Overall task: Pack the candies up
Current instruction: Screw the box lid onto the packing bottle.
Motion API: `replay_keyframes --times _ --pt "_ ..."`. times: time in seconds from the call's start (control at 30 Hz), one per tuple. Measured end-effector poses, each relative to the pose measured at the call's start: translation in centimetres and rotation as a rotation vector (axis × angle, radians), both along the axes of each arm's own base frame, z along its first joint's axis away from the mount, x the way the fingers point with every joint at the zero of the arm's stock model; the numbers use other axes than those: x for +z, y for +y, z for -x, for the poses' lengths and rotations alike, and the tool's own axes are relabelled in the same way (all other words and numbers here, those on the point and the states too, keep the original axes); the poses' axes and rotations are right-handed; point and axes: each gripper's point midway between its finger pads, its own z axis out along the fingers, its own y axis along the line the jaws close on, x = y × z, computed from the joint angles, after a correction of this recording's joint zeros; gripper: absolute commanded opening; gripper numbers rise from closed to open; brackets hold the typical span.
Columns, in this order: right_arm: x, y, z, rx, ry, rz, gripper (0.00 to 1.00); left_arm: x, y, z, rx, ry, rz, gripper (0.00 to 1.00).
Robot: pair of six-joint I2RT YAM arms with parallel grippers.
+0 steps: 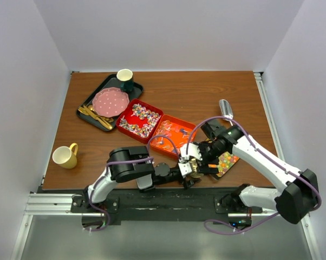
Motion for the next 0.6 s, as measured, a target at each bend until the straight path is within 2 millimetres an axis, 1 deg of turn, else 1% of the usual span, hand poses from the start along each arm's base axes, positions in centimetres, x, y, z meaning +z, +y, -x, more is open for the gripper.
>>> replay_keyframes --times 0.07,0.1,0.17,0.2,0.37,0.43,0.47,0.5,0.57,0.6 --pt "0.3 -0.2 0.3 0.0 -0.007 -0.003 0.82 0.0 -0.1 0.0 -0.002 0.0 0.001 0.89" --pt "0.5 -0.3 0.3 0.0 -0.012 -0.006 0.82 -0.1 0.0 0.1 -0.004 0.001 -0.001 0.85" --pt "0.6 -0.3 0.4 0.0 -0.014 -0.01 0.82 -0.3 0.2 0.3 -0.005 0.004 -0.008 0.82" --pt "0.6 -0.3 0.4 0.0 -0.012 -0.009 0.82 -0.3 0.3 0.3 -0.005 0.006 -0.01 0.78" --pt "-0.5 0.3 0.0 -0.004 0.016 -0.004 0.82 -0.4 1.5 0.8 -0.006 0.019 -0.024 0.7" --pt "-1.1 0.5 -0.3 -0.006 0.026 -0.001 0.82 -0.5 1.8 0.8 -0.005 0.022 -0.028 0.63" --pt "-1.3 0.7 -0.4 -0.008 0.033 -0.001 0.82 -0.5 1.9 0.8 -0.006 0.023 -0.029 0.56" --pt "-1.6 0.9 -0.5 -0.01 0.04 -0.003 0.82 -0.4 1.9 0.8 -0.007 0.024 -0.029 0.33" --pt "-2.0 1.4 -0.7 -0.014 0.055 -0.012 0.82 -0.5 1.9 0.9 -0.012 0.025 -0.029 0.18" --pt "-2.3 1.6 -0.8 -0.017 0.062 -0.012 0.82 -0.5 1.9 0.9 -0.012 0.025 -0.029 0.03"
